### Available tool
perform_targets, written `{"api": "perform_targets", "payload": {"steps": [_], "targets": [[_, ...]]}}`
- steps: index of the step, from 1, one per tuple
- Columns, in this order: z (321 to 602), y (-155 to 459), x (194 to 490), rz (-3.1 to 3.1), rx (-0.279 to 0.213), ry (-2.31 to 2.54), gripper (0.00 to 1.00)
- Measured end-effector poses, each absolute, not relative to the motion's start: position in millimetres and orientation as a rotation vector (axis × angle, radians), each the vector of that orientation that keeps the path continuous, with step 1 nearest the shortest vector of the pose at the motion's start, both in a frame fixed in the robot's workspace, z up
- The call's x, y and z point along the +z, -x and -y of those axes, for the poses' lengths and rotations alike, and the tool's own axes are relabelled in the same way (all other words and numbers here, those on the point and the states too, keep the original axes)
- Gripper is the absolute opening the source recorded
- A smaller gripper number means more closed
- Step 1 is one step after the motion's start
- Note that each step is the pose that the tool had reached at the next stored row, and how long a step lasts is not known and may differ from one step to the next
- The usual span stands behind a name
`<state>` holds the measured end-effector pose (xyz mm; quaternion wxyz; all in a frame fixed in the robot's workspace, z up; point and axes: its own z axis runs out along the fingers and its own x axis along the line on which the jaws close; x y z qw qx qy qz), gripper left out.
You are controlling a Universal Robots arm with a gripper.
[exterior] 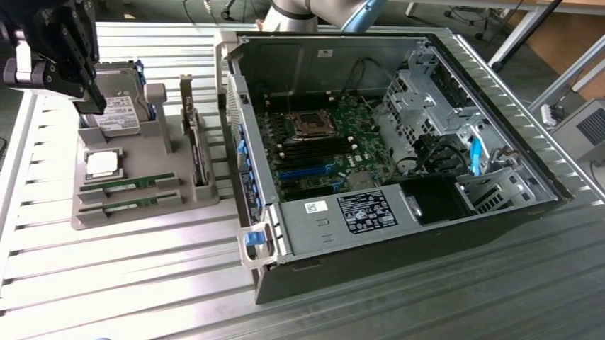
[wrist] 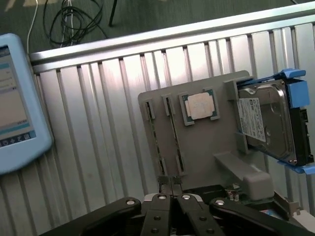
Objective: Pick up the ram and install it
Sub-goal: 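Pick up the ram and move it above insertion slot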
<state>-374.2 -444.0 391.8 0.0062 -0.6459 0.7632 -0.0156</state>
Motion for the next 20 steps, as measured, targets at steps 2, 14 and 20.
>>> {"api": "perform_targets", "payload": {"steps": [2, 14, 20], "targets": [[444.0, 374.2, 391.8, -2.388, -0.049, 2.022, 0.09], [444.2, 374.2, 390.9, -2.352, 0.041, 1.988, 0.09], [444.7, 374.2, 387.3, -2.352, 0.041, 1.989, 0.09]]}}
